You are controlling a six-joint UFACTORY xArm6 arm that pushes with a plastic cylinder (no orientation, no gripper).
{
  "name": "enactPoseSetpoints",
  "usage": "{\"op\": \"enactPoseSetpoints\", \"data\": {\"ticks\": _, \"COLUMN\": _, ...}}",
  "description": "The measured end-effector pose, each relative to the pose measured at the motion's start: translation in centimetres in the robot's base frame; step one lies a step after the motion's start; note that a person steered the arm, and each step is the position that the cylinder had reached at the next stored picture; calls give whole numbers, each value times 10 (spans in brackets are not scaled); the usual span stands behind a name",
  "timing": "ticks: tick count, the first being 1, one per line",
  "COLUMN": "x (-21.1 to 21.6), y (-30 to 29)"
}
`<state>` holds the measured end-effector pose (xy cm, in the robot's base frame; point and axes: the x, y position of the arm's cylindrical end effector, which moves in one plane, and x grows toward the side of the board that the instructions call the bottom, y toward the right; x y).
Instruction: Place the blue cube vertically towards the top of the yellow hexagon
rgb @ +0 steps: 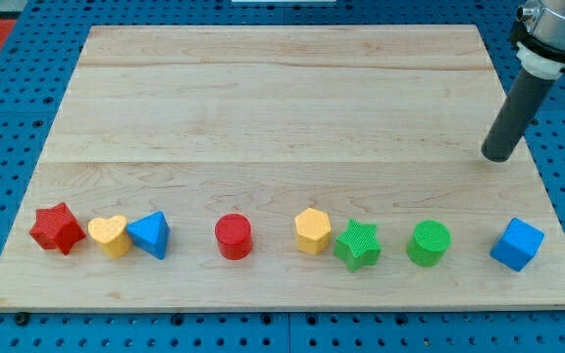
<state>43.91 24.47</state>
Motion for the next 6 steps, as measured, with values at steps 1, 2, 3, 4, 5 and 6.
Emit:
{"op": "enactPoseSetpoints", "data": {"ticks": 1, "x": 0, "y": 99}}
{"op": "enactPoseSetpoints", "data": {"ticks": 2, "x": 1, "y": 101}}
{"op": "enactPoseSetpoints", "data": {"ticks": 3, "x": 52, "y": 87}}
{"op": "enactPoseSetpoints", "data": {"ticks": 4, "x": 114, "y": 72}}
{"op": "enactPoseSetpoints", "data": {"ticks": 5, "x": 131, "y": 48}}
{"op": "enactPoseSetpoints", "data": {"ticks": 6, "x": 119, "y": -34}}
